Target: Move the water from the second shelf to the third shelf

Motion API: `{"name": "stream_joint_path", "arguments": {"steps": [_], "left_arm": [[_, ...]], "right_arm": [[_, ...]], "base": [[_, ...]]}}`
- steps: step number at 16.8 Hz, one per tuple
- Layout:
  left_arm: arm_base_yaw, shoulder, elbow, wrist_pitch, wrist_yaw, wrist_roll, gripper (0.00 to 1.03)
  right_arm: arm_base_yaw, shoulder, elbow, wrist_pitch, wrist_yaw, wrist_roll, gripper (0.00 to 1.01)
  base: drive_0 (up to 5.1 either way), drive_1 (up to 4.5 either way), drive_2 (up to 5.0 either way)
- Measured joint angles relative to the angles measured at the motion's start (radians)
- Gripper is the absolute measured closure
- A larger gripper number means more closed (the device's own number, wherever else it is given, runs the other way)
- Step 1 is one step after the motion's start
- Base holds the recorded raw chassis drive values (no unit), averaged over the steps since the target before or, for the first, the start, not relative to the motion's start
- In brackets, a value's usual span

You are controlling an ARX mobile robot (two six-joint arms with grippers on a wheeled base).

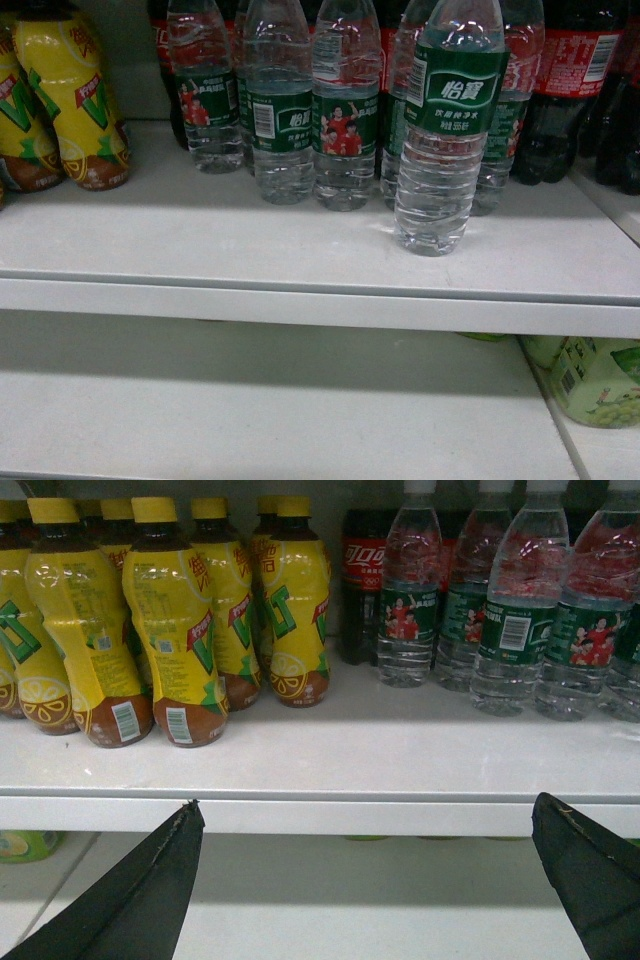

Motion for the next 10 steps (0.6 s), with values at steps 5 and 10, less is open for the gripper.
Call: {"name": "stream_joint_path", "arguments": {"steps": [5, 10], "left_arm": [[0.0, 0.0, 0.0, 0.0, 0.0, 0.0, 0.05], [0.0, 0.0, 0.0, 0.0, 0.0, 0.0, 0.05]], "right_arm": [[0.0, 0.0, 0.0, 0.0, 0.0, 0.0, 0.03], [0.0, 0.0, 0.0, 0.0, 0.0, 0.0, 0.03]], "base": [[0.0, 0.0, 0.0], [0.0, 0.0, 0.0]]}}
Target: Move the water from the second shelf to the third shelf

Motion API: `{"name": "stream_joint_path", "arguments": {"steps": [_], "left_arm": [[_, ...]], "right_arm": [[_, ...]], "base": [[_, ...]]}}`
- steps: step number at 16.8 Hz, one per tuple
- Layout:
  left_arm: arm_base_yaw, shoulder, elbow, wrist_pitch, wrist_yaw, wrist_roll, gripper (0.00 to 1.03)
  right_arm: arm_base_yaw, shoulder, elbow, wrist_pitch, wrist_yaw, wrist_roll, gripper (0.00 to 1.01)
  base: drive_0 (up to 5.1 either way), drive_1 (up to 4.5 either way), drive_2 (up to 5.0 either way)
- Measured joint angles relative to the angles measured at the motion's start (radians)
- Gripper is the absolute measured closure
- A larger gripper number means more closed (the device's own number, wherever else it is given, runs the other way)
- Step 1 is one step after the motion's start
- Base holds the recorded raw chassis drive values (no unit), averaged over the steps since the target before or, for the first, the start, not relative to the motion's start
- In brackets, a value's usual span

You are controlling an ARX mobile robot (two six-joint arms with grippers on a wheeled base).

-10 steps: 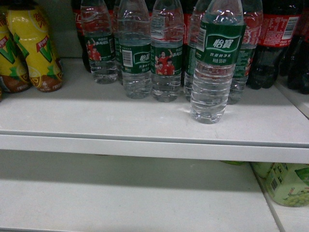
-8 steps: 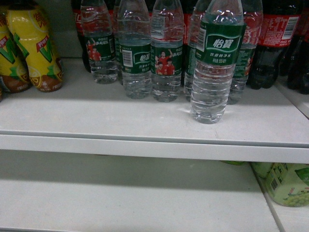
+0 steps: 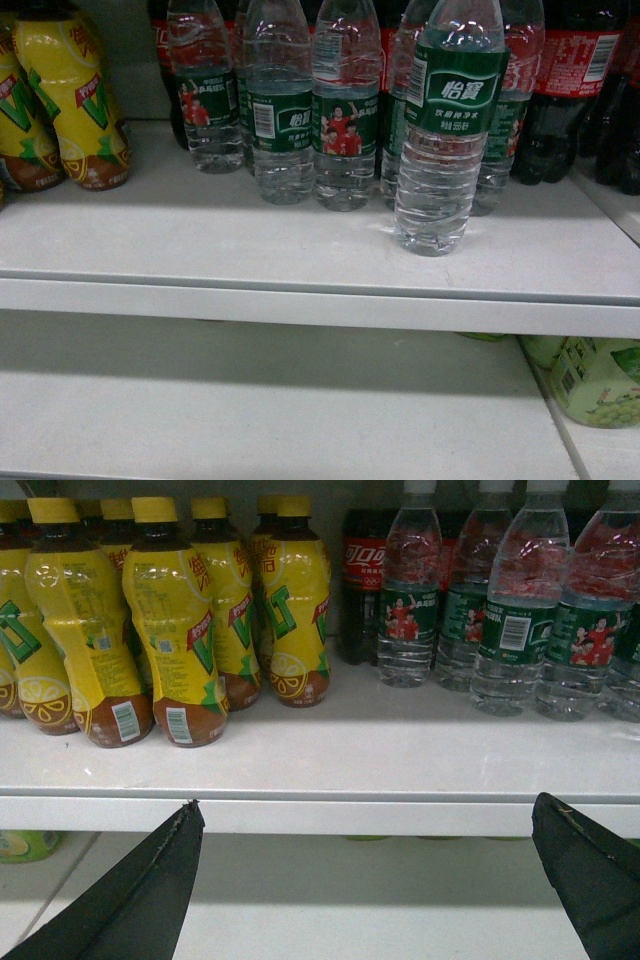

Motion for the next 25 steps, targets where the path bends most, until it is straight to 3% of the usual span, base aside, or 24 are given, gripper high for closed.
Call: {"name": "stream_joint_path", "arguments": {"steps": [10, 11, 12, 13, 14, 16, 21, 25], "left_arm": [[0.0, 0.0, 0.0, 0.0, 0.0, 0.0, 0.05], [0.0, 0.0, 0.0, 0.0, 0.0, 0.0, 0.05], [0.0, 0.0, 0.0, 0.001, 0.002, 0.0, 0.05], [0.0, 0.0, 0.0, 0.0, -0.001, 0.0, 0.05], [0.0, 0.0, 0.0, 0.001, 0.0, 0.0, 0.05], [0.0, 0.0, 0.0, 0.0, 0.0, 0.0, 0.05], [0.0, 0.0, 0.0, 0.0, 0.0, 0.0, 0.05], [0.0, 0.0, 0.0, 0.0, 0.0, 0.0, 0.05]], "right_arm": [[0.0, 0.0, 0.0, 0.0, 0.0, 0.0, 0.03], [-0.008, 0.008, 0.009, -0.044, -0.021, 0.019, 0.03], [-0.069, 0.113, 0.071, -0.191, -0.138, 0.107, 0.03], [-0.121, 0.201, 0.104, -0.179, -0.197, 0.169, 0.03], [-0.16, 0.261, 0.143, -0.109, -0.25, 0.199, 0.03], [-0.175, 0.445, 0.278, 0.067, -0.274, 0.207, 0.03], [0.027, 0.799, 0.509, 0.242, -0.149, 0.188, 0.03], [0.205, 1.038, 0.504, 0.354, -0.067, 0.129, 0.03]], "base": [[0.0, 0.0, 0.0], [0.0, 0.0, 0.0], [0.0, 0.0, 0.0], [0.0, 0.0, 0.0], [0.0, 0.0, 0.0], [0.0, 0.0, 0.0], [0.0, 0.0, 0.0], [0.0, 0.0, 0.0]]}}
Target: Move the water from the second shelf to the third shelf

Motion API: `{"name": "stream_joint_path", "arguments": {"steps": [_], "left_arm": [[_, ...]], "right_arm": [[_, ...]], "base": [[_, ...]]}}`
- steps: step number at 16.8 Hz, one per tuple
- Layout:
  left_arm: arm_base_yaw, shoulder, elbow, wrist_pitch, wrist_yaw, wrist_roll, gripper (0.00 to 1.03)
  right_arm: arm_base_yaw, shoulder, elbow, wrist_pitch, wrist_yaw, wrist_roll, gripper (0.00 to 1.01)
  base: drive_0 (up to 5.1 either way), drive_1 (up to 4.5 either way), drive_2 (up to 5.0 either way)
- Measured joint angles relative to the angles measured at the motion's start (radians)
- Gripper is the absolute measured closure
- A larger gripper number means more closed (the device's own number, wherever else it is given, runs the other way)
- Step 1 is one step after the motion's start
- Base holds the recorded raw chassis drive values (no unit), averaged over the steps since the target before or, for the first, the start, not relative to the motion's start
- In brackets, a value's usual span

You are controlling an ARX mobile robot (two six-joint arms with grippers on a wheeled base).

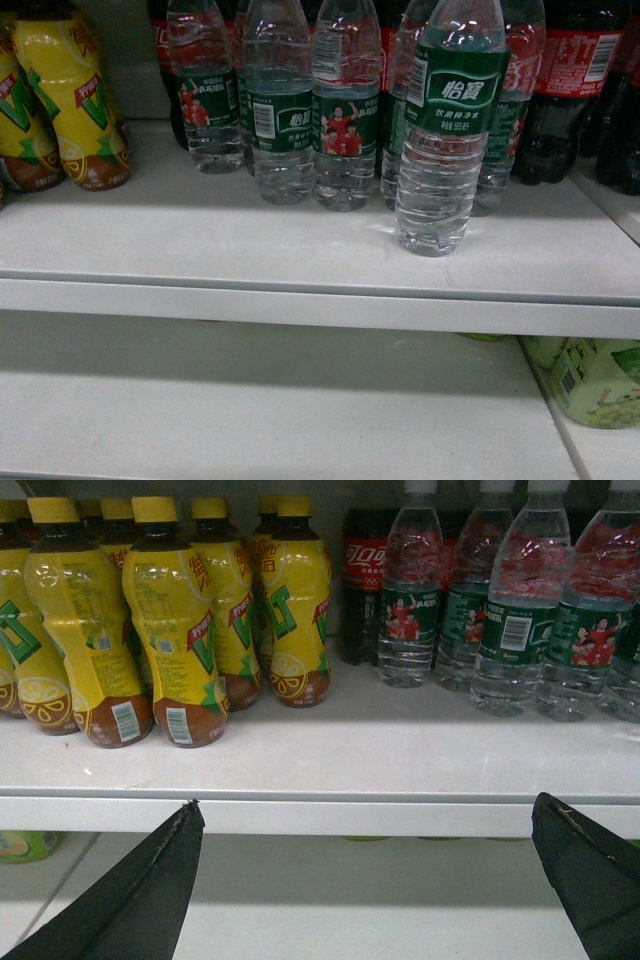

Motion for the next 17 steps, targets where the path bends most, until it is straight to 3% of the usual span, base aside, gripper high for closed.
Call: {"name": "stream_joint_path", "arguments": {"steps": [3, 8, 12, 17], "left_arm": [[0.0, 0.0, 0.0, 0.0, 0.0, 0.0, 0.05], [0.0, 0.0, 0.0, 0.0, 0.0, 0.0, 0.05], [0.0, 0.0, 0.0, 0.0, 0.0, 0.0, 0.05], [0.0, 0.0, 0.0, 0.0, 0.0, 0.0, 0.05]], "right_arm": [[0.084, 0.188, -0.005, 0.107, 0.029, -0.047, 0.03], [0.142, 0.379, 0.047, 0.219, 0.013, -0.031, 0.03], [0.149, 0.468, 0.15, 0.277, 0.018, 0.022, 0.03], [0.153, 0.507, 0.199, 0.276, 0.029, 0.026, 0.03]], "base": [[0.0, 0.0, 0.0], [0.0, 0.0, 0.0], [0.0, 0.0, 0.0], [0.0, 0.0, 0.0]]}}
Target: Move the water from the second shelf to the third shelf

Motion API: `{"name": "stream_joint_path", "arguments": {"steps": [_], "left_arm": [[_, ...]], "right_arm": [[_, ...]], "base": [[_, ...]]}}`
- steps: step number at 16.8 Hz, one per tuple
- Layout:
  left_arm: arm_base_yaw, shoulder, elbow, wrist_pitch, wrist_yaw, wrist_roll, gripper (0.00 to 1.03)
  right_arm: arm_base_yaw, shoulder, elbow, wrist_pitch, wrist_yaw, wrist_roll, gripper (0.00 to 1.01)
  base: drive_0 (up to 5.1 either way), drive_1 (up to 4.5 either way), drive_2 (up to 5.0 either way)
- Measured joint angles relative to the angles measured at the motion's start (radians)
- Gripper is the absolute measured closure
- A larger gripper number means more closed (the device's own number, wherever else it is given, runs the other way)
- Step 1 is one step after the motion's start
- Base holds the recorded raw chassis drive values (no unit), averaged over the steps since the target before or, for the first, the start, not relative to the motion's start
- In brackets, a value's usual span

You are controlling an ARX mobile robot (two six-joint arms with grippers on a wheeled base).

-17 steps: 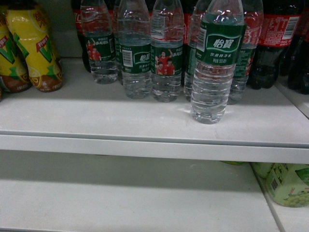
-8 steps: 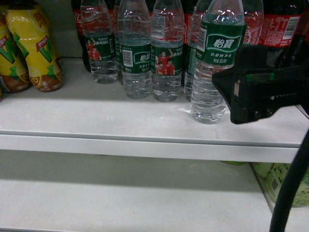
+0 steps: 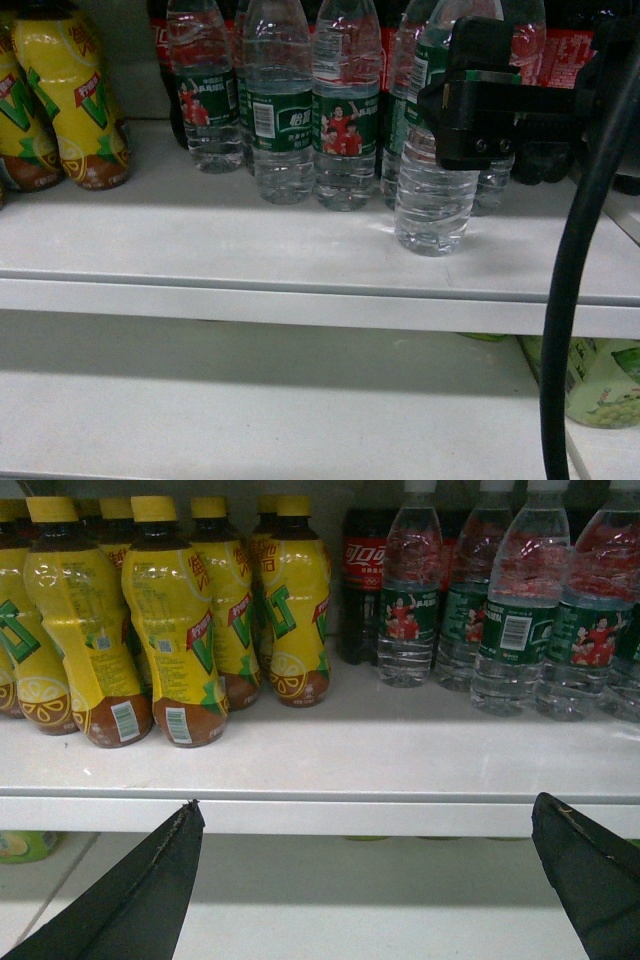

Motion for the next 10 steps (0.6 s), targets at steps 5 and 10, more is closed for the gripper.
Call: {"name": "stream_joint_path", "arguments": {"steps": [5, 10], "left_arm": [[0.0, 0.0, 0.0, 0.0, 0.0, 0.0, 0.05], [0.0, 0.0, 0.0, 0.0, 0.0, 0.0, 0.05]], "right_arm": [[0.004, 0.064, 0.078, -0.028, 0.03, 0.029, 0.03], [0.016, 0.142, 0.161, -0.052, 0.053, 0.042, 0.03]], "base": [[0.0, 0.0, 0.0], [0.0, 0.0, 0.0]]}}
